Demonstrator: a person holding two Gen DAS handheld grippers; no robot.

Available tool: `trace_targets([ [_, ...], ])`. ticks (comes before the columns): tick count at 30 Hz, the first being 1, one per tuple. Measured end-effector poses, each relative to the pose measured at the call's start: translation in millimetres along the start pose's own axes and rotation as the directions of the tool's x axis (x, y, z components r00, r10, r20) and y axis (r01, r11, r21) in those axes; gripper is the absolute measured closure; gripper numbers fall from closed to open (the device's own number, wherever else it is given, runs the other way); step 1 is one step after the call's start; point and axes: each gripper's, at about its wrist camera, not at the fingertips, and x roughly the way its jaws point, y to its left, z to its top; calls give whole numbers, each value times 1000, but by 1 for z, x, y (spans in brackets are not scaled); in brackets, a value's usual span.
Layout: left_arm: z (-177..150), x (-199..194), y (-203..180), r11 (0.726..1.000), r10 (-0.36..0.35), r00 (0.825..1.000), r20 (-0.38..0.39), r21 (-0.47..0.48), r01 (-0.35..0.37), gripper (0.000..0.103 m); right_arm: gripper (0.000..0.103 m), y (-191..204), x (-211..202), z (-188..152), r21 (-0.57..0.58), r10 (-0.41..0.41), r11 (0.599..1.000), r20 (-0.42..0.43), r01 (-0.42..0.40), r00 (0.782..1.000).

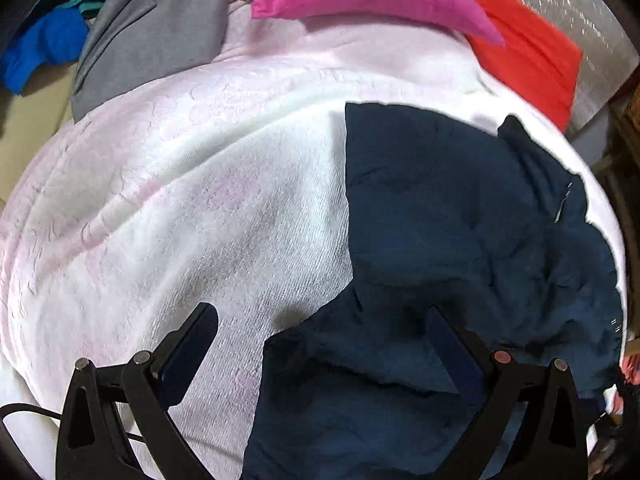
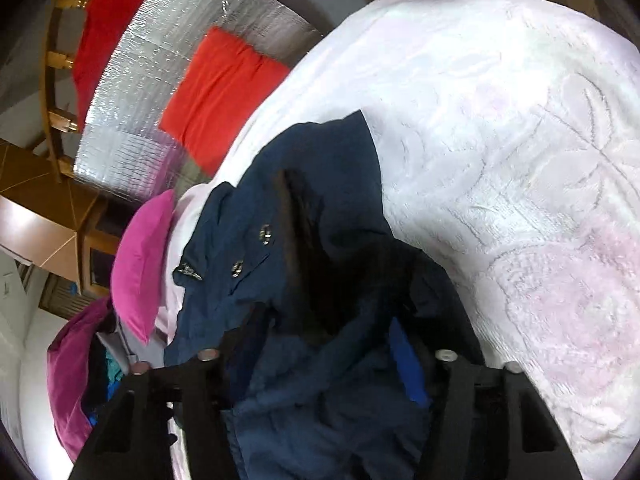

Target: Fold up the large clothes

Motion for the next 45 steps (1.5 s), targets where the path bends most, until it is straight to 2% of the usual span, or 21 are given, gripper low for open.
trace_targets([
  [2, 0, 4, -2, 1000, 1, 1000, -11, 14, 0, 0, 66, 11, 2, -3, -69, -51, 996, 20, 52, 998],
  [4, 1, 6, -5, 1000, 0, 1000, -10, 23, 0, 0, 70, 24, -2, -7, -143, -88, 985, 65, 96, 994],
  [7, 3, 8, -6, 999, 9, 1000, -3, 31, -8, 0, 72, 35, -11, -11, -191, -77, 976, 127, 100, 989],
  [11, 5, 13, -6, 1000, 10, 1000, -17, 28, -9, 0, 72, 26, 0, -12, -179, -101, 977, 81, 114, 992],
  [13, 5, 16, -7, 1000, 2, 1000, -25, 13, -2, 0, 69, 25, -1, -13, -153, -80, 984, 60, 88, 995],
  [15, 6, 16, -6, 1000, -7, 1000, -27, -1, 7, 0, 56, 29, -5, -15, -136, -61, 989, 37, 66, 997],
  [16, 4, 13, -4, 1000, -11, 1000, -25, -3, 11, 0, 43, 32, -7, -17, -130, -37, 991, 27, 40, 999],
  [17, 4, 11, -4, 1000, -15, 1000, -22, -4, 15, 0, 38, 35, -8, -20, -129, -23, 991, 24, 26, 999],
  [21, 2, -13, -5, 998, -59, 998, 29, 5, 59, 0, 38, 48, -13, -34, -142, 3, 990, 10, -1, 1000],
  [25, 0, -37, -17, 990, -132, 984, 121, 64, 125, 0, 38, 60, -8, -58, -123, 128, 983, -91, -139, 988],
  [28, -6, -35, -34, 981, -154, 983, 103, 138, 139, 0, 38, 76, 11, -75, -106, 202, 968, -197, -226, 959],
  [33, -14, -15, -49, 981, -75, 997, 32, 180, 68, 0, 38, 94, 48, -93, -42, 249, 961, -296, -273, 922],
  [35, -15, -14, -48, 982, -63, 998, 27, 182, 57, 0, 38, 97, 62, -96, -30, 228, 968, -301, -248, 926],
  [40, -16, -6, -43, 983, -33, 999, 5, 180, 31, 0, 39, 101, 78, -92, -4, 196, 979, -230, -202, 953],
  [42, -16, -4, -42, 984, -29, 1000, -3, 177, 29, 0, 43, 101, 77, -89, -9, 193, 980, -214, -200, 957],
  [45, -16, -5, -43, 984, -32, 1000, 0, 176, 31, 0, 57, 106, 76, -86, -60, 176, 980, -196, -191, 965],
])
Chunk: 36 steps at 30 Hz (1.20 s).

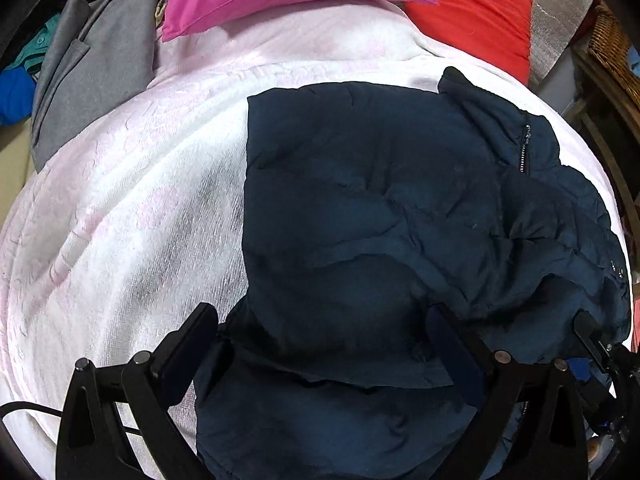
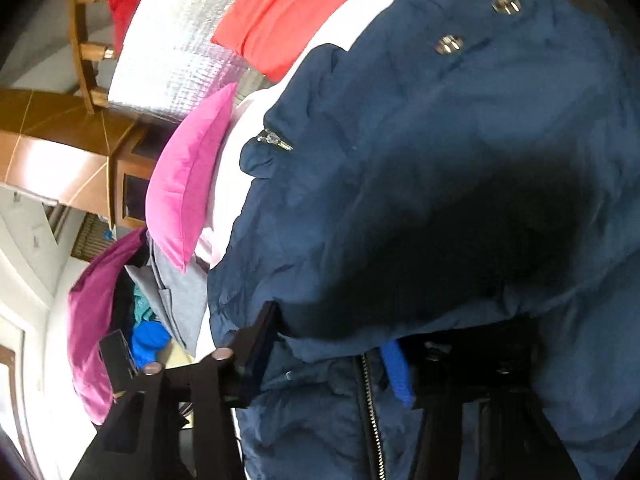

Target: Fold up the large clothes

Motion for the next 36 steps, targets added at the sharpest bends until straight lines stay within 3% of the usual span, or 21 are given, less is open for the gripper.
trace_targets([
  [2, 0, -4, -1, 1000, -1, 1000, 14, -2, 1, 0, 68, 4, -8, 0, -35, 5, 999, 36, -4, 999],
  [6, 1, -8, -1, 1000, 9, 999, 32, 0, -8, 0, 68, 19, -12, -6, -178, -54, 982, 84, 69, 995],
  [10, 2, 0, 1, 1000, 13, 1000, -1, -5, -13, 0, 68, 4, -3, -4, -120, -56, 991, 25, 59, 998],
  [14, 5, -7, 8, 999, 12, 999, 33, -31, -11, 0, 68, 3, -16, -1, -116, -42, 992, -30, 39, 999],
  [19, 10, -23, 24, 995, 10, 995, 102, -99, 0, 0, 67, -17, -72, 7, -125, -40, 991, 32, 44, 999],
  [21, 11, -28, 31, 992, 18, 992, 126, -127, -2, 0, 55, -32, -104, 14, -102, -66, 992, 113, 78, 991],
  [22, 12, -29, 35, 990, 28, 990, 135, -143, -9, 0, 37, -39, -120, 18, -87, -82, 991, 169, 98, 982],
  [23, 14, -26, 36, 987, 40, 990, 137, -159, -18, 0, 31, -44, -131, 21, -77, -85, 992, 209, 103, 974],
  [26, 16, -17, 43, 981, 63, 992, 106, -189, -43, 0, 31, -62, -162, 39, -40, -145, 985, 317, 166, 937],
  [29, 16, -7, 48, 975, 86, 994, 65, -209, -71, 0, 31, -75, -161, 58, -37, -238, 963, 335, 265, 912],
  [32, 17, 2, 50, 973, 79, 996, 30, -220, -71, 0, 31, -84, -140, 70, -35, -279, 953, 294, 302, 914],
  [36, 17, 16, 52, 970, 16, 1000, -7, -243, -17, 0, 31, -90, -106, 77, -81, -303, 942, 212, 325, 929],
])
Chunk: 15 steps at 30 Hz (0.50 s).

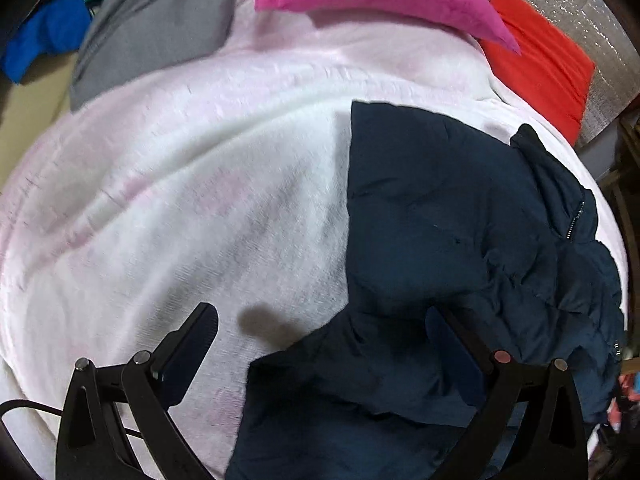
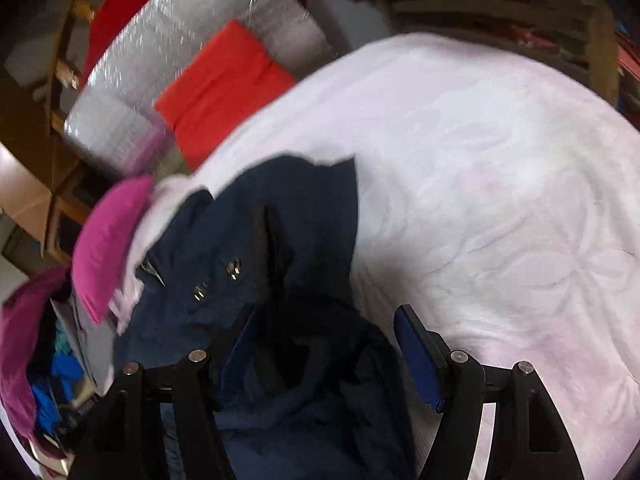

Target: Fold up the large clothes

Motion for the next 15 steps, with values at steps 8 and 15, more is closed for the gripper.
trace_targets([
  [8, -2, -5, -9, 998, 39, 998, 53, 50, -41, 0, 62, 37, -4, -6, -191, -48, 980, 59, 58, 997],
  [15, 0, -1, -22, 990, 91, 993, 72, 101, -99, 0, 59, 24, 6, -7, -153, -43, 987, 37, 48, 998],
])
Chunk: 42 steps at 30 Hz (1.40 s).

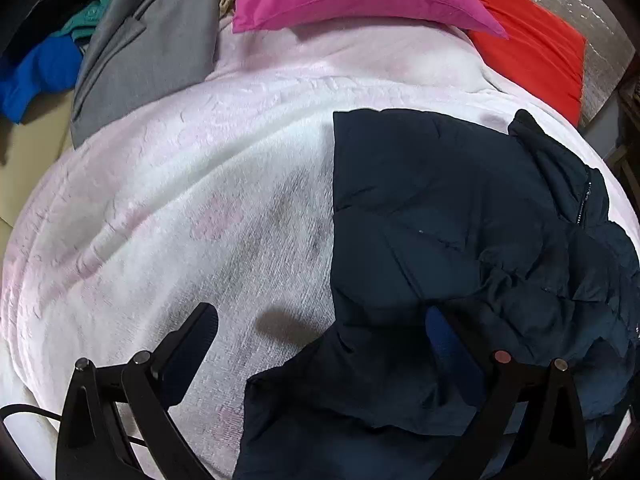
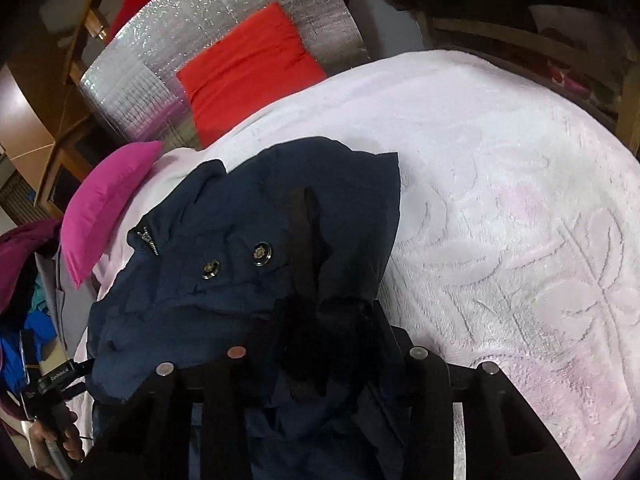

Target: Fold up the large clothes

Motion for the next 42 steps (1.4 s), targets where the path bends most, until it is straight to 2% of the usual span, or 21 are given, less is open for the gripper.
trace_targets([
  [3, -1, -5, -1, 1000, 15, 1000, 21, 17, -15, 0, 54, 2, -7, 2, 16, 7, 1000, -9, -7, 1000],
  [5, 0, -7, -5, 999, 24, 999, 36, 38, -25, 0, 44, 1, -12, 5, 41, 33, 999, 0, -33, 999],
  [6, -1, -9, -6, 999, 24, 999, 41, 45, -25, 0, 43, 1, -14, 7, 51, 36, 998, 10, -36, 999],
  [10, 0, -19, -12, 997, -9, 996, 92, 71, 2, 0, 42, 1, -12, 10, 56, 25, 998, 10, -26, 1000],
  [15, -1, -40, -19, 993, -48, 978, 202, 117, 25, 0, 42, -2, -3, 9, 60, 20, 998, 0, -19, 1000],
  [18, -1, -45, -23, 990, -61, 971, 231, 140, 29, 0, 41, 0, 2, 6, 41, 19, 999, -12, -18, 1000],
  [19, -1, -47, -25, 988, -64, 969, 239, 152, 28, 0, 41, 3, 3, 5, 19, 13, 1000, -14, -13, 1000],
  [20, -2, -47, -26, 987, -65, 968, 243, 159, 26, 0, 48, 5, 3, 4, 2, 10, 1000, -9, -10, 1000],
  [23, -2, -46, -29, 985, -60, 966, 250, 172, 16, 0, 60, 13, -5, 5, -41, -3, 999, 27, 4, 1000],
  [25, -2, -45, -32, 985, -54, 967, 248, 171, 12, 0, 61, 12, -11, 5, -58, 1, 998, 65, 3, 998],
  [30, -1, -37, -31, 986, -37, 977, 212, 166, 1, 0, 60, -1, 8, 3, -7, 11, 1000, 12, -11, 1000],
  [33, 1, -21, -27, 990, -39, 992, 122, 140, 22, 0, 53, -6, 10, 2, 16, 24, 1000, 8, -24, 1000],
  [35, 1, -9, -22, 992, -70, 996, 57, 106, 64, 0, 47, -11, 12, 1, 42, 39, 998, 1, -39, 999],
  [37, 2, 1, -16, 990, -132, 991, -8, 55, 132, 0, 44, -19, 13, -1, 84, 71, 994, 0, -71, 997],
  [39, 1, 7, -8, 979, -202, 978, -48, -10, 202, 0, 41, -25, 13, -3, 116, 96, 989, 4, -96, 995],
  [42, -2, 15, -3, 969, -245, 966, -81, -64, 240, 0, 41, -27, 14, -7, 127, 119, 984, 23, -121, 993],
])
